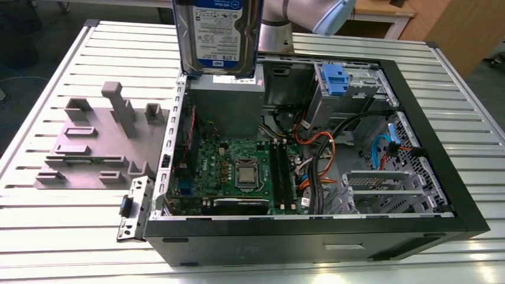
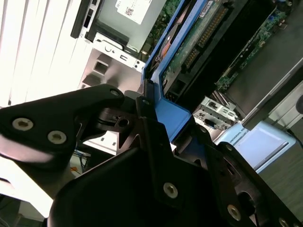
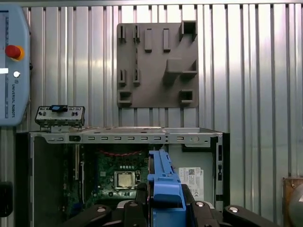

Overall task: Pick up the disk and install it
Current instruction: 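Pick up the disk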

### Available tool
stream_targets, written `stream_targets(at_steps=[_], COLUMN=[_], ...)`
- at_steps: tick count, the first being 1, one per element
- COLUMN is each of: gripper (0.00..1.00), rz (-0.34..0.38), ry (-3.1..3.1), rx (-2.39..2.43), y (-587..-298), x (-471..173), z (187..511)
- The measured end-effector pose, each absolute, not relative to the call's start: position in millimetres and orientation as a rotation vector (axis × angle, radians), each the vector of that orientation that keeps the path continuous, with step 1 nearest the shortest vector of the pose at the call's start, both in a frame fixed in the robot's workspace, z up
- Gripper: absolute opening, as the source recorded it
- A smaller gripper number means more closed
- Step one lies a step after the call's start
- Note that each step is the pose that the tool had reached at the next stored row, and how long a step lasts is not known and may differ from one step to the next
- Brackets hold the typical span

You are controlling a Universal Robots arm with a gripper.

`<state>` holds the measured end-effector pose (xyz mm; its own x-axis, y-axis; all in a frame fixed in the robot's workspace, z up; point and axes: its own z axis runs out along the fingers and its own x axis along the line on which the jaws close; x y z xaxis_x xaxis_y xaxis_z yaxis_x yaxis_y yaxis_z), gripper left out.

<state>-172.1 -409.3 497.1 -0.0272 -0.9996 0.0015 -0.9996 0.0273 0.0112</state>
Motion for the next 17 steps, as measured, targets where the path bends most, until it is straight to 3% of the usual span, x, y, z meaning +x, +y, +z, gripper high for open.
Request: stream_targets(at_steps=[17], gripper=[0.36], rz=[-0.011], ry=[-2.245], rx=[2.185], y=[-415], x=[-130], z=[494])
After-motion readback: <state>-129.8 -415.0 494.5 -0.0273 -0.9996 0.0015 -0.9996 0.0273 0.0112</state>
